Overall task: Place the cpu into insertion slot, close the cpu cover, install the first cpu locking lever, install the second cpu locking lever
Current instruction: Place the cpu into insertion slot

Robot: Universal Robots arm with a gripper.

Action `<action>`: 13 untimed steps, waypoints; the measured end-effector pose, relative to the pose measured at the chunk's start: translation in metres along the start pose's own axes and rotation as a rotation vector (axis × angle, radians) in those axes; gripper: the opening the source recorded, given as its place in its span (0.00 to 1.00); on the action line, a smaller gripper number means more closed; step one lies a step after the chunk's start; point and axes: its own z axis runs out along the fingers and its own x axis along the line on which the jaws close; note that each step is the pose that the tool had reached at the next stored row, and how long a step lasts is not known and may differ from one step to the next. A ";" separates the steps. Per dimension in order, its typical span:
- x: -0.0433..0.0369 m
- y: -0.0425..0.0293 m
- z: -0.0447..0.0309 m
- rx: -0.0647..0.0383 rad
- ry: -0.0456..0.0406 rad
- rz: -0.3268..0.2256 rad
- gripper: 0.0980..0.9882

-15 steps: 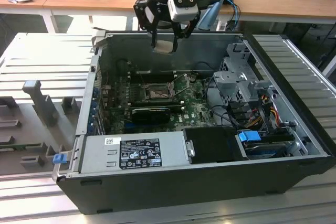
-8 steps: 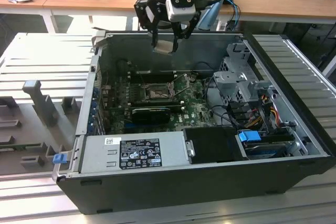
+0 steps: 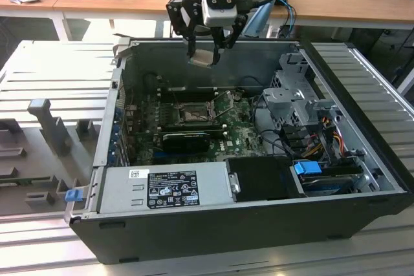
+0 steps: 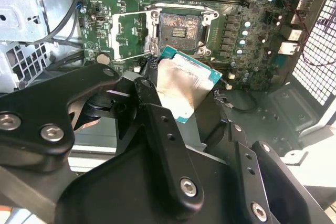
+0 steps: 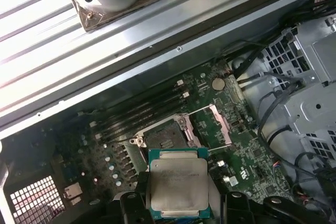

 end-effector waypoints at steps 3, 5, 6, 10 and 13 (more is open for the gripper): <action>0.0000 0.0000 0.0000 0.000 -0.0013 0.015 0.48; 0.0000 0.0000 0.0000 -0.001 -0.0021 0.023 0.48; 0.0000 0.0000 0.0000 -0.001 -0.0028 0.031 0.48; 0.0000 0.0000 0.0000 -0.002 -0.0066 0.074 0.48; 0.0000 0.0000 0.0000 -0.002 -0.0080 0.090 0.48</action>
